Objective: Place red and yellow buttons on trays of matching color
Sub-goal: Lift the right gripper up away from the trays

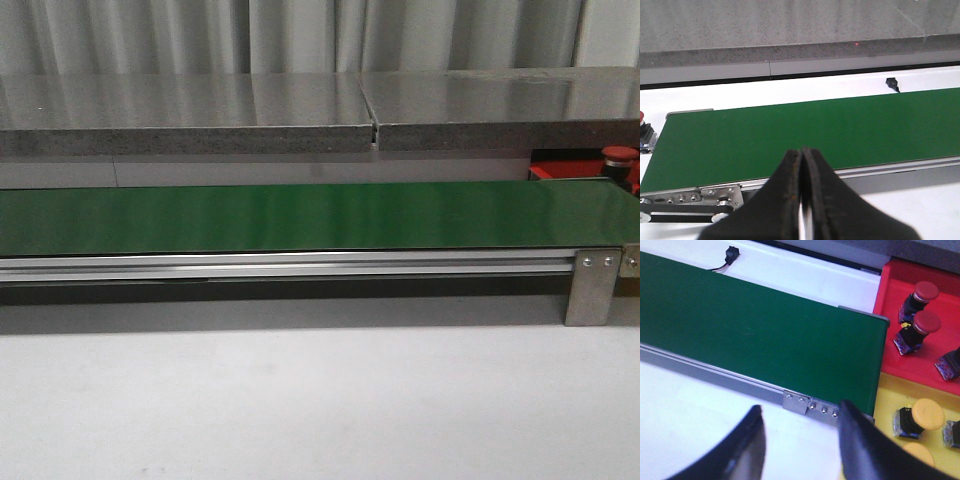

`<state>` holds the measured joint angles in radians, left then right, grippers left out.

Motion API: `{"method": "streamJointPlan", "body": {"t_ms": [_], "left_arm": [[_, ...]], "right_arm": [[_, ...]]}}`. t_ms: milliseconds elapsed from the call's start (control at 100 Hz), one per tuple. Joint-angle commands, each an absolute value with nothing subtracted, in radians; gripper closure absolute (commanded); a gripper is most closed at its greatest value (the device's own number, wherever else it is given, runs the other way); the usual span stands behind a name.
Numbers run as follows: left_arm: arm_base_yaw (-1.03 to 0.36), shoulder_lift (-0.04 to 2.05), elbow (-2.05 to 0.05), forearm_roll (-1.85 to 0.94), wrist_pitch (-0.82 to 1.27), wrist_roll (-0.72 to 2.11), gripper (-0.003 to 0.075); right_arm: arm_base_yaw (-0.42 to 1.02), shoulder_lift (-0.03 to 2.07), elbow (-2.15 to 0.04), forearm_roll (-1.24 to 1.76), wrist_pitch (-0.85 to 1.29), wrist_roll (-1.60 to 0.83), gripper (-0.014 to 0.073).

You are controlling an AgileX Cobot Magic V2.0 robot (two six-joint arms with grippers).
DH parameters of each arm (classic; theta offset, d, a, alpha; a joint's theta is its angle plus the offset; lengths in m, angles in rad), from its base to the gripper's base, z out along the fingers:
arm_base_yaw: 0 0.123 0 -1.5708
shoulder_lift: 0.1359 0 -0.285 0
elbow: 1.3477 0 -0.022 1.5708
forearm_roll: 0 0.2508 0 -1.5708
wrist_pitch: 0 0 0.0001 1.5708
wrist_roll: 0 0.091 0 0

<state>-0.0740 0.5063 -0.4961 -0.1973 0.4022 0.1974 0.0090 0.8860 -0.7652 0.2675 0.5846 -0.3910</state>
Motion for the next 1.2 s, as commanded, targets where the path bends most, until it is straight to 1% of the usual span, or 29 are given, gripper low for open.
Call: {"method": "streamJointPlan", "body": {"t_ms": [0,20,70,100,130,1190], "left_arm": [[-0.080,0.510,-0.523,-0.212,0.329,0.198,0.0739],[-0.080,0.510,-0.523,-0.212,0.329,0.198,0.0739],[-0.080,0.510,-0.523,-0.212,0.329,0.198,0.0739],[-0.080,0.510,-0.523,-0.212,0.329,0.198,0.0739],[-0.080,0.510,-0.523,-0.212,0.329,0.198,0.0739],[-0.080,0.510,-0.523,-0.228,0.327,0.198,0.0734]], "right_arm": [[0.010,0.859,-0.776,0.272,0.535,-0.401,0.0493],[0.010,0.858,-0.776,0.272,0.538,-0.401,0.0523],[0.010,0.858,-0.776,0.272,0.541,-0.401,0.0634],[0.010,0.858,-0.776,0.272,0.541,-0.401,0.0666],[0.010,0.858,-0.776,0.272,0.538,-0.401,0.0657],[0.010,0.858,-0.776,0.272,0.536,-0.401,0.0662]]}}
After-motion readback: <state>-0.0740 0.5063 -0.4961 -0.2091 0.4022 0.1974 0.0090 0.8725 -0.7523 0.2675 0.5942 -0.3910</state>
